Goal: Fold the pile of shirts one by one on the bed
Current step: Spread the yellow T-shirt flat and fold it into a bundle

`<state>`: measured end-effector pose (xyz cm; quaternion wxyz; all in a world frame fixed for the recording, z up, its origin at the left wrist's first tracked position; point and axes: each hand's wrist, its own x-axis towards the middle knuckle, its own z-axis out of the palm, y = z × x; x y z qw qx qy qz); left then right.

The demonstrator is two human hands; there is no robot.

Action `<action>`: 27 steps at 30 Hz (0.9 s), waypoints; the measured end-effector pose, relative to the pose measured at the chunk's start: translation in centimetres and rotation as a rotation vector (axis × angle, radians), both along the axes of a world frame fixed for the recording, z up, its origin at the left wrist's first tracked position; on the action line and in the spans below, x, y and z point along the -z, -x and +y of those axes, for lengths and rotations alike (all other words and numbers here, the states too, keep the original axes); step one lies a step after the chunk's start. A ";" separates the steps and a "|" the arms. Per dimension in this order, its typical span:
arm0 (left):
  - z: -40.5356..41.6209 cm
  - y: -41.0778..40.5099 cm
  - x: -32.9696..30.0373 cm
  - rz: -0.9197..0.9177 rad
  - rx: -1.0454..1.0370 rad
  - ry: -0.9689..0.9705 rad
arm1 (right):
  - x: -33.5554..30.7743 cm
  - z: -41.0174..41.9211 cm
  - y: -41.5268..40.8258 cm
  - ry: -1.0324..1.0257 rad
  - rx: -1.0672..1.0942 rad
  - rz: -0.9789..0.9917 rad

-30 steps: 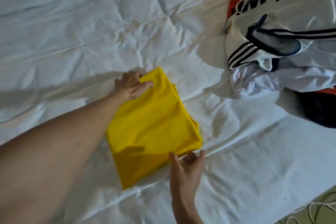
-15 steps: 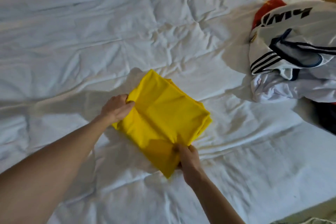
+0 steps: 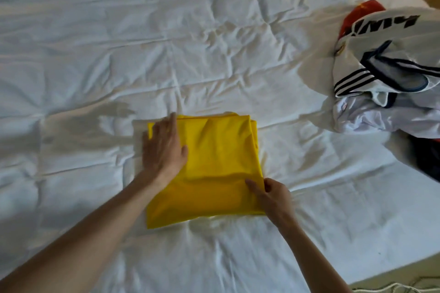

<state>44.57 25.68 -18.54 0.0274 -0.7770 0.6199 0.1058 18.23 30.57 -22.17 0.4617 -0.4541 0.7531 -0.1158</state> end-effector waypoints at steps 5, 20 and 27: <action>-7.9 4.4 0.9 0.152 0.335 -0.123 | 0.4 -0.2 0.2 0.013 -0.118 0.082; -13.0 9.8 1.6 0.158 0.458 -0.454 | 0.4 0.7 -0.3 -0.065 -0.071 0.027; -15.1 10.0 -3.7 0.483 0.264 -0.239 | -4.4 -2.9 1.8 0.253 0.186 -0.038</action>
